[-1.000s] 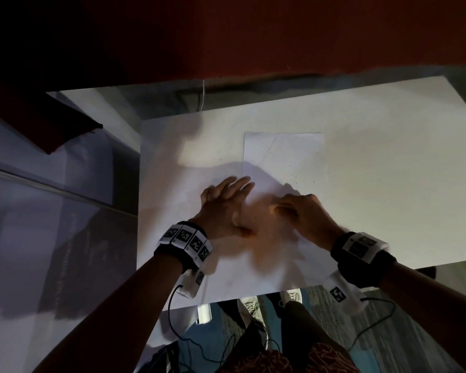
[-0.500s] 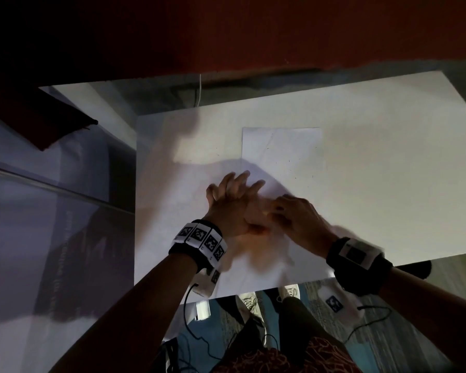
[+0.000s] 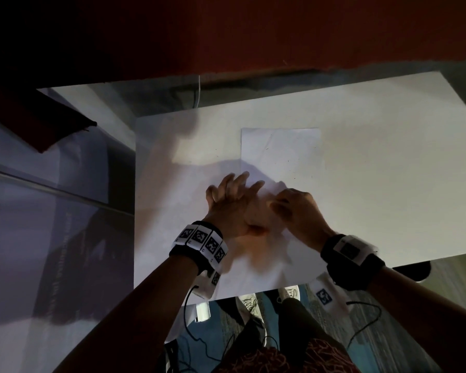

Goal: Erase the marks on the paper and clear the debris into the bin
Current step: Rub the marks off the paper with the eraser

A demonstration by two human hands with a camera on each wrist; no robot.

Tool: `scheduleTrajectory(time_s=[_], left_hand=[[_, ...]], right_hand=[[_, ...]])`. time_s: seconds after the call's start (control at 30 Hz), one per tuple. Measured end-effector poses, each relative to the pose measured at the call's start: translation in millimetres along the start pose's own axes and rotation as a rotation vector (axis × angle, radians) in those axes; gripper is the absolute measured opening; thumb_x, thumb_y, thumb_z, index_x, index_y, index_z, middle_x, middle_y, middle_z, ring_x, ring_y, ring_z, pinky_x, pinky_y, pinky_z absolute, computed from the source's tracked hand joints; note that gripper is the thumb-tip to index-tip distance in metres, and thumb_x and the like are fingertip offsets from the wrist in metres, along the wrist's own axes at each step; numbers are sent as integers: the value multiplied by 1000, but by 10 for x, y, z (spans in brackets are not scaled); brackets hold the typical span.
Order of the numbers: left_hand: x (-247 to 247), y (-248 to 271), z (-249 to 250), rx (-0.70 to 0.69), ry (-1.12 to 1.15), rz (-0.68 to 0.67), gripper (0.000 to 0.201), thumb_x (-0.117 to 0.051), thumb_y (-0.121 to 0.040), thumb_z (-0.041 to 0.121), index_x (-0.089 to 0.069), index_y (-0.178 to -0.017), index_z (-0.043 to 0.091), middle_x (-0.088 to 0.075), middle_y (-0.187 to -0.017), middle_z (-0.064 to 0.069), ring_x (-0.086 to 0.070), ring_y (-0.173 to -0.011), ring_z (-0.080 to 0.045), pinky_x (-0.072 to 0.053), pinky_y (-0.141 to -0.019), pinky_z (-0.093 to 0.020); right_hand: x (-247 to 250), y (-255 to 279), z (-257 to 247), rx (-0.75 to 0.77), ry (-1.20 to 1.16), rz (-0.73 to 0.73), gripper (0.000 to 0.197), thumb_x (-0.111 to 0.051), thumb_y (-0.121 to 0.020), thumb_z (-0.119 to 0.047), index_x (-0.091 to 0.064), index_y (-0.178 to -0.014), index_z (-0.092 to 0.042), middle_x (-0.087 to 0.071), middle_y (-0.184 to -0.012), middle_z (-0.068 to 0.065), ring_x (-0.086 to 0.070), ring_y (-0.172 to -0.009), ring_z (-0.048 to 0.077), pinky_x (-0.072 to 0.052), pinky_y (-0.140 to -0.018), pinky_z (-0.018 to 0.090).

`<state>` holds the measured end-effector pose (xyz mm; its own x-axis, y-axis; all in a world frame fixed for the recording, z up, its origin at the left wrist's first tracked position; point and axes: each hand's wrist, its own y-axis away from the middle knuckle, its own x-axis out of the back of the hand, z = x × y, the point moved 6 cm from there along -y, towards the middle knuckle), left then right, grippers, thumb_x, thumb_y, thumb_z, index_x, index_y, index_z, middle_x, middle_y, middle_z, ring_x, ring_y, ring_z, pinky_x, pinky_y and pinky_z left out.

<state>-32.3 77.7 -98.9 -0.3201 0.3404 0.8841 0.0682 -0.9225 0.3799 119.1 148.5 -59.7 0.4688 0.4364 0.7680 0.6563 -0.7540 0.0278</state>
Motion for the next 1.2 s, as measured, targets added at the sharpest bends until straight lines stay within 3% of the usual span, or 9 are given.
scheduleTrajectory(time_s=[0.17,0.27,0.4,0.57,0.73,0.87,1.03,1.13,1.2], left_hand=[[6,-5,12,-8,-4,-8,124,-68,-61,88,2,-157,53,19,-165,13,22,-153,-26,-5,-118,-57],[21,-3,7,-4,14,-14,123,-71,-62,85,1,-157,52,20,-165,13,23,-152,-25,-4,-118,-57],[-25,-17,-19,-5,-33,-1,124,-63,-61,92,6,-156,54,19,-166,11,20,-154,-28,-8,-118,-60],[-17,-14,-15,-6,5,6,124,-66,-60,90,2,-157,53,20,-166,14,21,-153,-25,-4,-118,-59],[-19,-7,-3,3,-48,7,125,-65,-62,91,5,-157,52,19,-166,10,20,-153,-27,-7,-118,-58],[8,0,14,-4,-2,-2,124,-69,-63,86,3,-158,52,20,-166,12,22,-153,-26,-6,-117,-58],[-11,-4,8,1,-19,-8,125,-68,-61,88,5,-157,53,19,-166,11,21,-153,-27,-7,-118,-58],[10,-1,17,-6,14,-6,124,-71,-62,85,2,-157,53,19,-165,12,22,-153,-27,-4,-118,-59],[18,4,15,-4,13,-6,123,-70,-63,85,1,-158,52,19,-165,12,21,-153,-27,-4,-118,-59]], right_hand=[[35,-38,33,61,33,-61,15,-61,-90,-26,-71,-85,-15,-68,-82,2,-62,-71,20,-47,-64,31],[182,-21,156,37,49,-31,18,-61,-91,-28,-70,-82,-15,-67,-80,2,-60,-70,22,-47,-64,35],[-130,-6,-168,123,34,-120,25,-53,-87,-34,-73,-84,-18,-68,-82,2,-63,-71,21,-49,-64,33],[155,-29,110,73,51,-77,10,-63,-90,-19,-71,-85,-19,-64,-79,-2,-62,-70,20,-39,-62,22],[-60,-44,-131,193,29,-112,15,-63,-84,-17,-75,-93,-21,-70,-88,0,-66,-74,21,-53,-66,32],[122,-41,130,130,17,-56,30,-49,-89,-39,-73,-88,-20,-66,-81,-1,-64,-70,18,-52,-64,37],[-7,-56,-133,224,39,-84,15,-66,-84,-11,-75,-92,-21,-71,-85,1,-67,-74,22,-53,-67,32],[182,-56,127,121,36,-84,11,-65,-89,-19,-72,-93,-27,-66,-81,-10,-66,-74,16,-48,-66,24],[165,-36,104,124,41,-85,10,-63,-89,-24,-73,-91,-24,-67,-82,-6,-67,-75,18,-49,-67,26]])
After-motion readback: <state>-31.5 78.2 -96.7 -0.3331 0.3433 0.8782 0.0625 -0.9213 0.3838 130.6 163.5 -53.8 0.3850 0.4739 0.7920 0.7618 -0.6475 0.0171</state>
